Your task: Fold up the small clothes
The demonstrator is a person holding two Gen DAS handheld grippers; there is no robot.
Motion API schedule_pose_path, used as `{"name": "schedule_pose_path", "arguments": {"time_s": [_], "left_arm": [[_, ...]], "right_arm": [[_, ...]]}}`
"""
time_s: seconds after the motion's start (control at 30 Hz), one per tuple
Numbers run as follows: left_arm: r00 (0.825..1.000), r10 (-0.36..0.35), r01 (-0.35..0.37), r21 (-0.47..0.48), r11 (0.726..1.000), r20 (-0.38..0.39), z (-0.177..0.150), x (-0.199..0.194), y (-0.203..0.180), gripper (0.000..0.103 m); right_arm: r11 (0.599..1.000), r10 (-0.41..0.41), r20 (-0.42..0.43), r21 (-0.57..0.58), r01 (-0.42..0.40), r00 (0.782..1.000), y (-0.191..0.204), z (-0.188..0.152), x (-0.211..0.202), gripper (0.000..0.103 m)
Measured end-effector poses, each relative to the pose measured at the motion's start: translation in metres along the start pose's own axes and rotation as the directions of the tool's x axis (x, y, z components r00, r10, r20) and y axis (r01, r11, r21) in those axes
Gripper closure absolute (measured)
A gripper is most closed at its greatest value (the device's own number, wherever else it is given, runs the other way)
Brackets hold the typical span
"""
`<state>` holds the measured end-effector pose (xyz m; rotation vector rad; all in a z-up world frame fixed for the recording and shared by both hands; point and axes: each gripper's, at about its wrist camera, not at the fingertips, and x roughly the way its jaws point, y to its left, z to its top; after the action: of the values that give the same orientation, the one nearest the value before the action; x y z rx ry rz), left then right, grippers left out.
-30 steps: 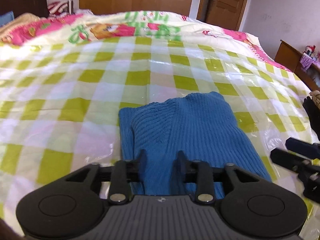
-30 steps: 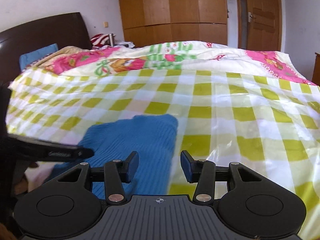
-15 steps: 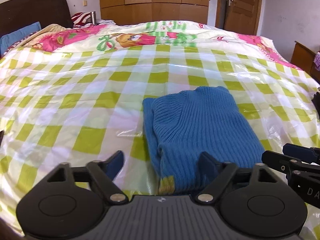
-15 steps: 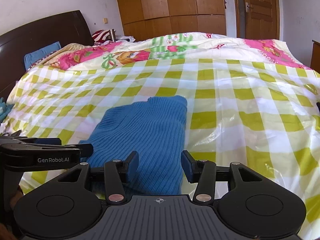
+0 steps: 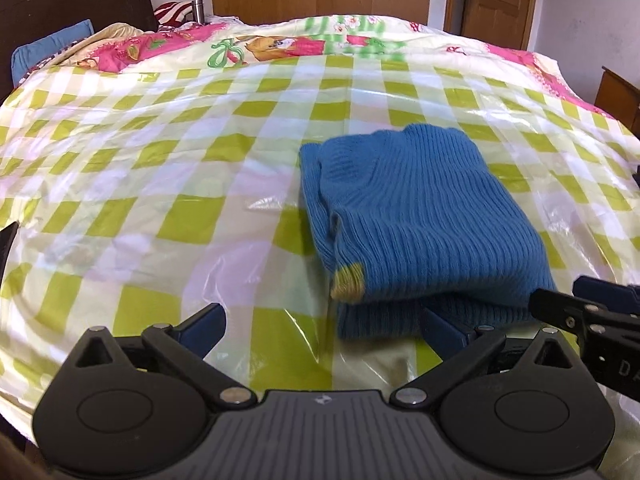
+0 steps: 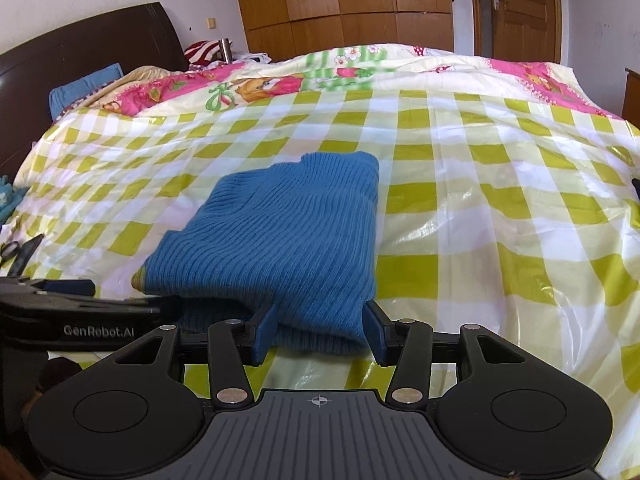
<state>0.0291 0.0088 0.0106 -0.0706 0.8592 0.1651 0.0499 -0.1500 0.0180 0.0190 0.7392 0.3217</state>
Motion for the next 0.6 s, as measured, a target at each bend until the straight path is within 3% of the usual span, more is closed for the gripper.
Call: {"name": "schedule_pose_path", "arguments": {"time_s": [0.6], "left_arm": [[1.000,0.007,-0.007,0.013,1.000,-0.006,-0.0041,-0.0057,-0.0072,0.000]], "right_arm": [[1.000,0.012,-0.011,0.002,-0.012,1.000,0.0023,-0.0102,0.0004,0.054]]}}
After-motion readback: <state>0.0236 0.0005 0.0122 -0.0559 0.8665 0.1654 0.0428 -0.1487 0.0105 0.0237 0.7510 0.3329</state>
